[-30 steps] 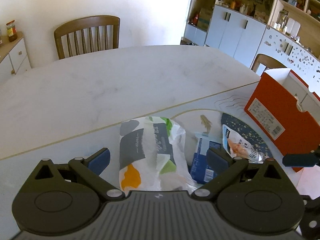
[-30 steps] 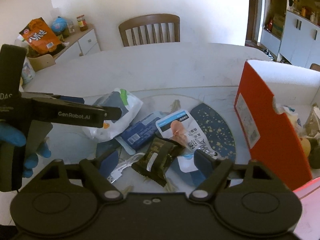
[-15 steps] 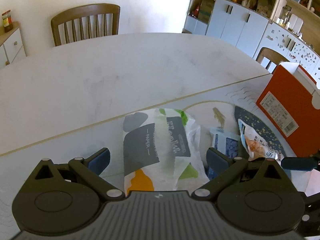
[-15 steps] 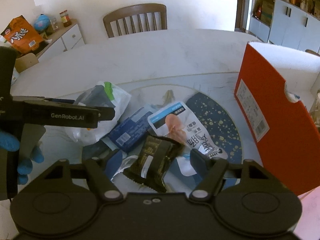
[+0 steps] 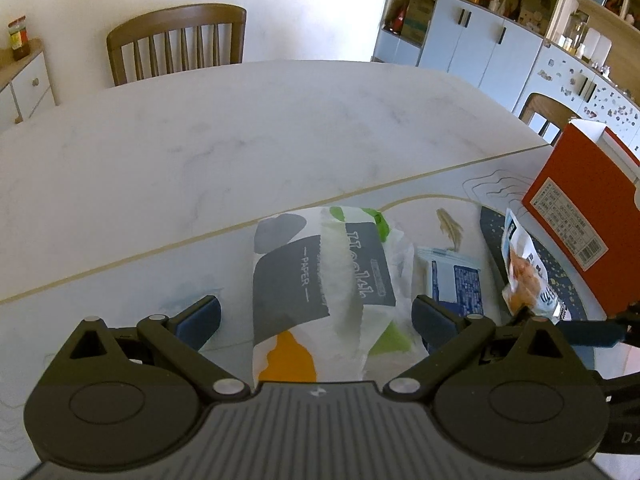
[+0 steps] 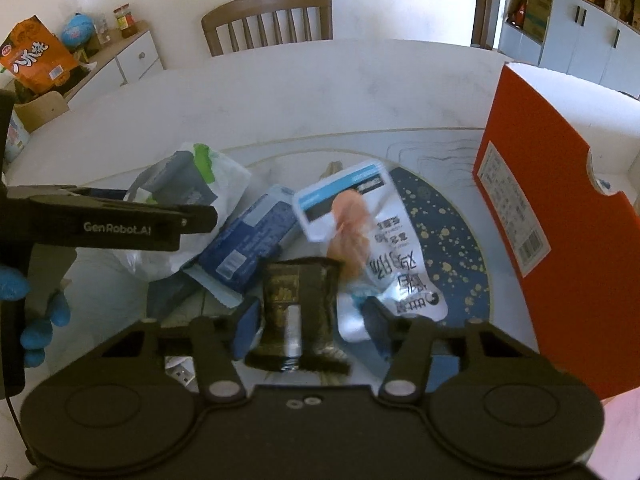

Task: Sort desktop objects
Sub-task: 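Move right tool to dark snack bar while left tool approaches tissue pack, then close right tool on dark snack bar while left tool grasps white-green tissue pack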

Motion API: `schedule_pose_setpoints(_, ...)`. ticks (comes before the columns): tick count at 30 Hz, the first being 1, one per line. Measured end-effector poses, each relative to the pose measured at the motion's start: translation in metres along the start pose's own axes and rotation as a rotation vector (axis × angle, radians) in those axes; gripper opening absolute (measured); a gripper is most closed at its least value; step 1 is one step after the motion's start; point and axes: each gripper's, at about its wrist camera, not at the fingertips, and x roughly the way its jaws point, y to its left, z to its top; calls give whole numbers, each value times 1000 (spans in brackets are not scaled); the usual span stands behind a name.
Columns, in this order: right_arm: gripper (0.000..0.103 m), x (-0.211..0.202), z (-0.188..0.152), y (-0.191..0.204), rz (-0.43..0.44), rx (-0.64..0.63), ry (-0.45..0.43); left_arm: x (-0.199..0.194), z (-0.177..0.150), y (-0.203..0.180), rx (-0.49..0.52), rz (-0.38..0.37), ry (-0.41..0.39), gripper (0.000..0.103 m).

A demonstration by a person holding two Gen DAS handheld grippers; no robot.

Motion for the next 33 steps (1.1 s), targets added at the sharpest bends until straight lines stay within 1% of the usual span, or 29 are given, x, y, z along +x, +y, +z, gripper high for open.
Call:
schedule_pose_setpoints(2,46,0,-1,2,-2,-11,4,-2,0,-2,14,6,-12,101)
schedule_pose_setpoints(4,42,-1,-2,5,-3,-30,2,-4,0,-4,30,4,-21,94)
schedule_pose_setpoints(8,39,-1,-2,9,-10,-55,3,-6,0,-7,35,2,-28,87)
schedule_pose_setpoints(9,38,-2,-2,9,-7,-53,4,-7,0,-7,31,3,-30,82)
schedule_pose_setpoints(10,37,-2,-2,8,-4,-50,4,-7,0,-6,28,4,-31,76)
schedule_pose_setpoints(12,36,-3,-2,8,-1,-50,-1,-8,1,-6,25,3,-34,71)
schedule_pose_setpoints(20,36,-10,0,8,6,-44,-16,-12,5,-7,6,3,-29,54)
schedule_pose_setpoints(21,35,-12,0,8,7,-46,-19,-13,5,-7,6,2,-29,50)
schedule_pose_setpoints(24,35,-17,1,7,1,-47,-25,-19,5,-11,19,7,-50,43)
schedule_pose_setpoints(26,35,-21,0,6,-3,-43,-28,-23,5,-11,21,9,-65,41)
schedule_pose_setpoints(33,34,-38,-3,4,22,-32,-48,-44,4,-17,4,-4,-78,41)
